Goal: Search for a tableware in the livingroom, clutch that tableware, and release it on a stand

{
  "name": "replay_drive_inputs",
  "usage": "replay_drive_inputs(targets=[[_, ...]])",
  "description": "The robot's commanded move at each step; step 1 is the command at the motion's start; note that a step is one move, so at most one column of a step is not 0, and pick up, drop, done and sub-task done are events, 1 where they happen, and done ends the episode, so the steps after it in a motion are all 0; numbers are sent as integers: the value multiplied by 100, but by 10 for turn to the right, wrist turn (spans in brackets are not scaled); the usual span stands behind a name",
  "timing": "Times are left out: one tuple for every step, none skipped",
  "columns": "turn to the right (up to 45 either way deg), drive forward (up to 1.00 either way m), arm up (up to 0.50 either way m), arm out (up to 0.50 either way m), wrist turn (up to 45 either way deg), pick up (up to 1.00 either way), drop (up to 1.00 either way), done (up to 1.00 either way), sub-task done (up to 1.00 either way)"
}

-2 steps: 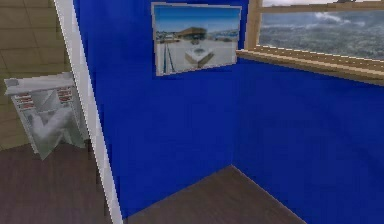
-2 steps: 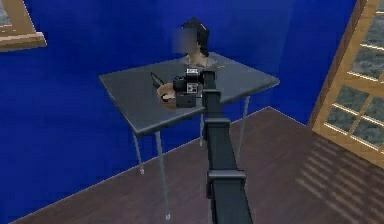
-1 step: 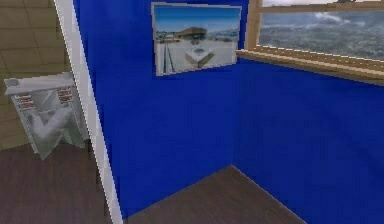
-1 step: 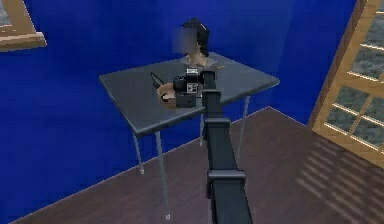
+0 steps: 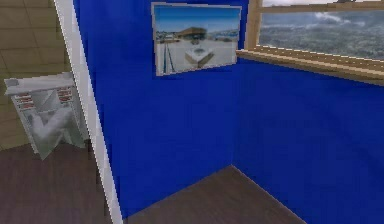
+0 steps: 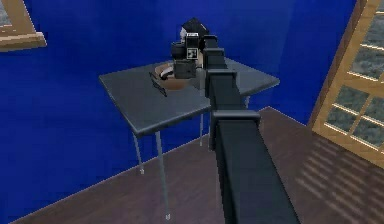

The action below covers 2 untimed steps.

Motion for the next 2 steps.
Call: replay_drive_inputs(targets=[[0, 0, 0, 0, -450, 0, 0, 0, 0], [0, 0, 0, 0, -450, 0, 0, 0, 0]])
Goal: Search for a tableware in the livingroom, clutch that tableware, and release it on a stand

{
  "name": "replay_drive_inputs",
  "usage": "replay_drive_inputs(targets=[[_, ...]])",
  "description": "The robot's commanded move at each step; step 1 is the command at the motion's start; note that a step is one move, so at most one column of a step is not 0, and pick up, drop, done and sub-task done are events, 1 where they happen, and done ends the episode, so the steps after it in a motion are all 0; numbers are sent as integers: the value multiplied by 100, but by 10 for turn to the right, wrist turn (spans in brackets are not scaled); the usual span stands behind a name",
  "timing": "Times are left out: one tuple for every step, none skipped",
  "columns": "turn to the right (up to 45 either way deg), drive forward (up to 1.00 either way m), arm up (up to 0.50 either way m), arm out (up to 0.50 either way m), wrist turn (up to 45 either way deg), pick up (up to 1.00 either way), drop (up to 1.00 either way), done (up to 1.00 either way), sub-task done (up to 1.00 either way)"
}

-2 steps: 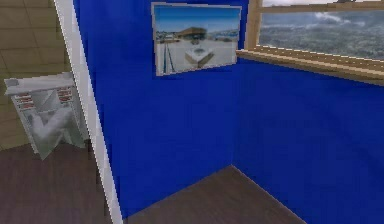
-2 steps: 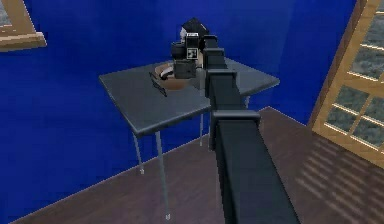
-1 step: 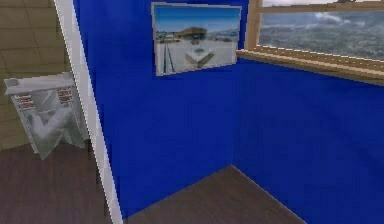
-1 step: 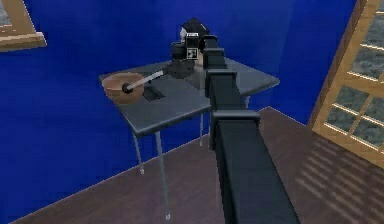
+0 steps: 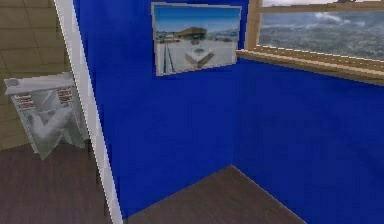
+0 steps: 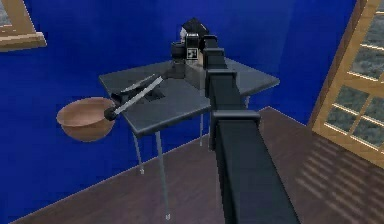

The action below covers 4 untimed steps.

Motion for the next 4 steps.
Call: replay_drive_inputs(targets=[[0, 0, 0, 0, -300, 0, 0, 0, 0], [0, 0, 0, -44, 0, 0, 0, 0, 0], [-450, 0, 0, 0, 0, 0, 0, 0, 0], [-450, 0, 0, 0, 0, 0, 0, 0, 0]])
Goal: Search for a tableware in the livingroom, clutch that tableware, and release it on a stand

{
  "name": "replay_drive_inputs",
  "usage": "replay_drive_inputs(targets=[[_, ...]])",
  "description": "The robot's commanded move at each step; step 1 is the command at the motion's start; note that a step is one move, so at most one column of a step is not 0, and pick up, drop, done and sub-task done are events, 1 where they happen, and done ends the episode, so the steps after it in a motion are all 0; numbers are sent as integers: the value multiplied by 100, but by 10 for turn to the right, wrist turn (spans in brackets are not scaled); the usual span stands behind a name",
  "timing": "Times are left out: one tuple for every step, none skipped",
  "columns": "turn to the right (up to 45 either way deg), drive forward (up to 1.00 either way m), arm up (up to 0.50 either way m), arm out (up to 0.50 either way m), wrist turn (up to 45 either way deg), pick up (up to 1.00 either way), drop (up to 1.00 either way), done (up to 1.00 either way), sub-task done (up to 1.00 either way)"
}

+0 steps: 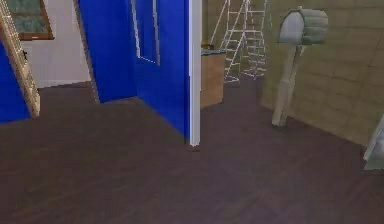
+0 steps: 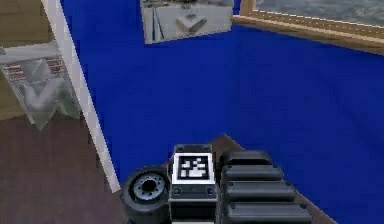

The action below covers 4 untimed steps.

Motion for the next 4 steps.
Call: replay_drive_inputs(targets=[[-270, 0, 0, 0, 0, 0, 0, 0, 0], [0, 100, 0, 0, 0, 0, 0, 0, 0], [0, 100, 0, 0, 0, 0, 0, 0, 0], [-30, 0, 0, 0, 0, 0, 0, 0, 0]])
